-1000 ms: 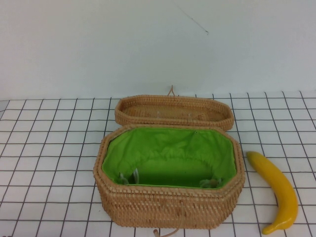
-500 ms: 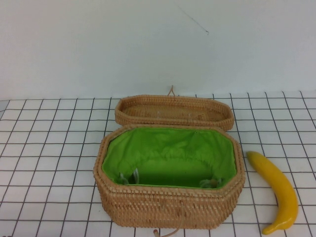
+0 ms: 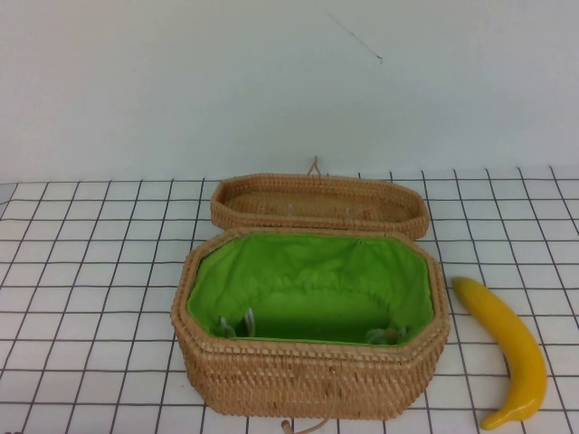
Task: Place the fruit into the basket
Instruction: Pick up the banana on the table
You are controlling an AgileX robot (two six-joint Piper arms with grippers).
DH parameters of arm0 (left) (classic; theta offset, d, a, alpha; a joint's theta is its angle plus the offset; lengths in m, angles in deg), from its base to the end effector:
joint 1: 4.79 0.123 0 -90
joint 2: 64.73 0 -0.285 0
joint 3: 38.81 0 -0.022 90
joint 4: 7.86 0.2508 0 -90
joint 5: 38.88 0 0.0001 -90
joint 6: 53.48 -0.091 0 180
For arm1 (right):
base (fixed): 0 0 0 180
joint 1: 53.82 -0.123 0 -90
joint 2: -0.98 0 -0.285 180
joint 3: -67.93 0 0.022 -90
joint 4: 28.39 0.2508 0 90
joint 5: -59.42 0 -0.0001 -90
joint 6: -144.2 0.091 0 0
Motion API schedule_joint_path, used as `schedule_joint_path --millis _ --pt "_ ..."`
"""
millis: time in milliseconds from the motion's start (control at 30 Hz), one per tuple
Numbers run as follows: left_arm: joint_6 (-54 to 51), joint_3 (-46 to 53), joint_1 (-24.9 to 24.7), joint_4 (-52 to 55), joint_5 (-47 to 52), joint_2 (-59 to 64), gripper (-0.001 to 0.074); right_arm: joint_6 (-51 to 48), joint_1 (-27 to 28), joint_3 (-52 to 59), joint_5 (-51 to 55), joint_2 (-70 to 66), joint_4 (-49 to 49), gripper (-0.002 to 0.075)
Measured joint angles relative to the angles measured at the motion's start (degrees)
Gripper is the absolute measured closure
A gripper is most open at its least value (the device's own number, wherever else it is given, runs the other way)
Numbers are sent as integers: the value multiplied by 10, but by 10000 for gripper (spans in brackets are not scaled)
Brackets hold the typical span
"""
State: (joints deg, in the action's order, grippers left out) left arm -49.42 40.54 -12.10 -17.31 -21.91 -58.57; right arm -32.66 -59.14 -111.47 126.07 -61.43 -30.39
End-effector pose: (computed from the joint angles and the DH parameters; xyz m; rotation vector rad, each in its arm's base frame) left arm 0.0528 -0.0112 0.1757 -0.0561 1.7935 -0.2986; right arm 0.1511 0.0111 0.4509 -0.0417 2.2622 0.0349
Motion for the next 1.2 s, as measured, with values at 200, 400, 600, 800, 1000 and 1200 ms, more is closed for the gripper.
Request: schedule_joint_path --millis 200,400,600,800,1000,1200 --pt "0 0 0 0 0 1 735 0 0 -15 -32 -58 33 729" --pt "0 0 0 0 0 1 735 0 0 -15 -71 -105 101 729" --pt "0 0 0 0 0 1 735 -31 0 -15 -60 -167 178 729" --pt "0 0 0 0 0 1 735 -90 -11 -15 -17 -239 228 720" --pt "0 0 0 0 0 1 734 -78 -69 -15 -18 -299 190 675" --pt "0 0 0 0 0 1 735 -37 -134 -15 -14 -362 52 567"
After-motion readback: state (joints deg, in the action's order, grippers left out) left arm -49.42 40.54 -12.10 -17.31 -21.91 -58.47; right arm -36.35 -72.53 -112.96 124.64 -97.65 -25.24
